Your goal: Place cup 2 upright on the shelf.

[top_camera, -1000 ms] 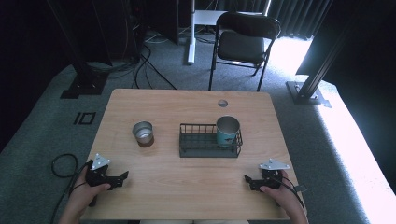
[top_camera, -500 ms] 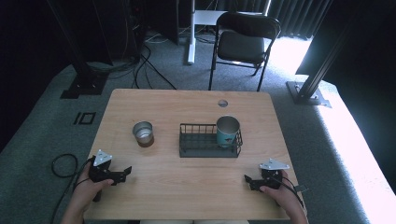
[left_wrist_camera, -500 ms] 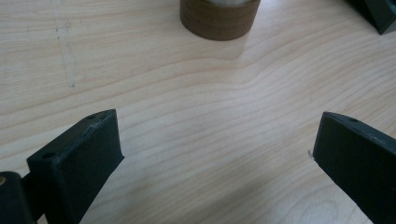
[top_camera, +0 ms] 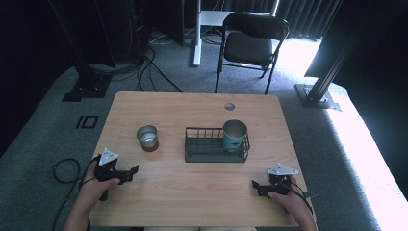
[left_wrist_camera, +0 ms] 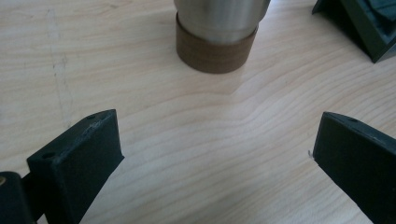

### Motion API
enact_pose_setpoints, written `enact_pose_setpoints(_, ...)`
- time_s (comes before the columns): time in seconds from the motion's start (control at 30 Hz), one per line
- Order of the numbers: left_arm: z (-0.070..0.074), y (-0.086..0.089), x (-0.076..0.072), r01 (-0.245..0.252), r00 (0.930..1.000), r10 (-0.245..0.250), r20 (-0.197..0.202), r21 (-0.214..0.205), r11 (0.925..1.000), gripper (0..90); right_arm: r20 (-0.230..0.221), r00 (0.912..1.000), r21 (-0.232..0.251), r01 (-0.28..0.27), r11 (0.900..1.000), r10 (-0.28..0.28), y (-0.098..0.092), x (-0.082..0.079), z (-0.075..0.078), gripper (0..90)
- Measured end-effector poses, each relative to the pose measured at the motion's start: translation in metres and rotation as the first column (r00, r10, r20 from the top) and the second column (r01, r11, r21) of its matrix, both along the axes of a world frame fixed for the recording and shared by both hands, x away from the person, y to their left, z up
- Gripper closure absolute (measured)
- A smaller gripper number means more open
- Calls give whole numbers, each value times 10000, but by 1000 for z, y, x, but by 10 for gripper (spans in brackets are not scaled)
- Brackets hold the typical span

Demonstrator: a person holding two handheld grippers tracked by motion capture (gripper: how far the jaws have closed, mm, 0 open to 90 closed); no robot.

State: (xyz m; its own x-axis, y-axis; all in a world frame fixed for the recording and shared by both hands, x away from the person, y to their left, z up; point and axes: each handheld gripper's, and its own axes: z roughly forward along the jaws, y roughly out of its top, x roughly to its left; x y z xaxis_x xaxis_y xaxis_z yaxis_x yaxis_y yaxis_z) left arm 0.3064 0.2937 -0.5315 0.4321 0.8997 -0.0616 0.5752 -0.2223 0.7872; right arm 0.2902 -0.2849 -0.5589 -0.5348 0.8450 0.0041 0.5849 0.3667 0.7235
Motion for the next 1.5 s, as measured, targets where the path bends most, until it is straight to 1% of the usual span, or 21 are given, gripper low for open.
enact_pose_setpoints(0.13,1,-4,4,38,9999,-37,119,-55,10000,17,-2,10000,2,3,10000,-3,0,0,0,111)
enact_pose_setpoints(0.2,1,-6,6,238,9997,-238,77,-66,9997,18,0,10000,3,1,10000,-1,0,0,0,111)
enact_pose_setpoints(0.4,2,-11,13,214,9996,-214,176,-20,9998,18,-7,10000,-6,-3,10000,3,0,0,0,111)
enact_pose_setpoints(0.5,4,-15,16,273,9992,-272,306,-39,9996,18,11,10000,-5,-8,10000,8,0,0,0,111)
enact_pose_setpoints(0.57,5,-17,19,284,9989,-282,374,-63,9996,18,-8,10000,2,8,10000,-8,0,0,0,111)
enact_pose_setpoints(0.63,7,-18,21,300,9987,-292,420,-187,9994,18,-1,10000,1,0,10000,0,0,0,0,111)
enact_pose_setpoints(0.73,8,-21,25,245,9980,-234,589,-191,9995,18,-4,10000,8,3,10000,-3,0,0,0,111)
enact_pose_setpoints(0.8,8,-22,28,213,9978,-198,626,-241,9995,18,-7,10000,16,3,10000,-3,0,0,0,111)
enact_pose_setpoints(0.87,8,-24,31,251,9976,-238,648,-201,9995,18,-7,10000,14,2,10000,-2,0,0,0,111)
enact_pose_setpoints(1.03,9,-28,39,263,9964,-232,812,-374,9990,18,-6,10000,13,4,10000,-4,0,0,0,111)
enact_pose_setpoints(1.1,9,-30,42,302,9963,-271,821,-368,9989,18,-6,10000,12,3,10000,-3,0,0,0,111)
enact_pose_setpoints(1.2,9,-32,47,250,9964,-224,817,-318,9992,18,-3,10000,13,1,10000,-1,0,0,0,111)
enact_pose_setpoints(1.3,10,-33,52,226,9958,-194,897,-345,9992,18,-5,10000,14,2,10000,-2,0,0,0,111)
enact_pose_setpoints(1.4,10,-34,57,123,9949,-88,1002,-346,9993,18,-5,10000,15,4,10000,-4,0,0,0,111)
enact_pose_setpoints(1.47,9,-35,60,8,9931,13,1173,-179,9998,18,-8,10000,18,4,10000,-4,0,0,0,111)
enact_pose_setpoints(1.5,9,-36,61,-17,9929,43,1189,-220,9998,18,-9,10000,20,5,10000,-5,0,0,0,111)
